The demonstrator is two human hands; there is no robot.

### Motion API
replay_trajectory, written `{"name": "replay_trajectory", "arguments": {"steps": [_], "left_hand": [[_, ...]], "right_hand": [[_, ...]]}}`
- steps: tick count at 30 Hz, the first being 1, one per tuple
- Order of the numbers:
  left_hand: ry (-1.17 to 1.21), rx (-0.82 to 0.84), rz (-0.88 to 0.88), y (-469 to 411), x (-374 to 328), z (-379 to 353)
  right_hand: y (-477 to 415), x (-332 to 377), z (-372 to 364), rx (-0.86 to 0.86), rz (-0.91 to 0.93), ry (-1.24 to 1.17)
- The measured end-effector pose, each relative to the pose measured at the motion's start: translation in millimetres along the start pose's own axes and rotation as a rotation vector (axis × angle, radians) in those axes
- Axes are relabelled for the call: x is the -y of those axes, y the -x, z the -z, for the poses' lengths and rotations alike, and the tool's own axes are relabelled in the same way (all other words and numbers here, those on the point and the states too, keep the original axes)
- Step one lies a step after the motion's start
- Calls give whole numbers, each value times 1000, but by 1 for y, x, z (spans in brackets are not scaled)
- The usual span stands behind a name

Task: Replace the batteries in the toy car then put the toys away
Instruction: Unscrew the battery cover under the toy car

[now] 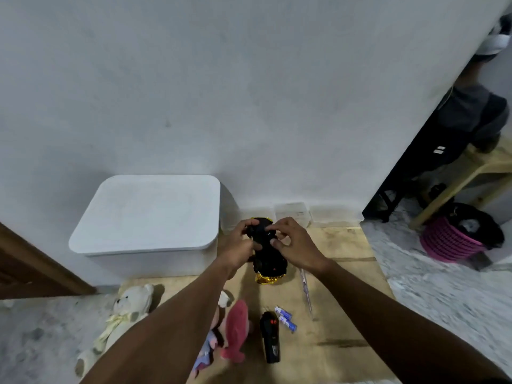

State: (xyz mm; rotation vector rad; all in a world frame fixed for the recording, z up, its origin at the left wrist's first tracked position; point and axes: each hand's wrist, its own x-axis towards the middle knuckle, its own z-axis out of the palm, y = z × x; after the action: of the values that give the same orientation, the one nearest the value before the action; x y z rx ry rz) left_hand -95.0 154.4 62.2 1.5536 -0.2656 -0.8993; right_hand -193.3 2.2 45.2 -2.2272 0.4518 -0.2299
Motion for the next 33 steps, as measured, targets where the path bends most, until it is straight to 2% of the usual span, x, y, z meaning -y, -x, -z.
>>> {"name": "replay_trajectory", "arguments": {"steps": [12, 17, 24, 33], "left_hand": [[50, 1, -3, -3, -6, 5], [58, 24, -19, -5, -5, 5], [4, 63, -50, -8, -6, 0], [-18, 56, -69, -10, -8, 1]], "right_hand": [[-7, 16, 0, 35, -1, 202], [-8, 24, 3, -7, 23, 188], [-10, 24, 9, -24, 3, -19], [-19, 29, 5, 20, -19, 18]]}}
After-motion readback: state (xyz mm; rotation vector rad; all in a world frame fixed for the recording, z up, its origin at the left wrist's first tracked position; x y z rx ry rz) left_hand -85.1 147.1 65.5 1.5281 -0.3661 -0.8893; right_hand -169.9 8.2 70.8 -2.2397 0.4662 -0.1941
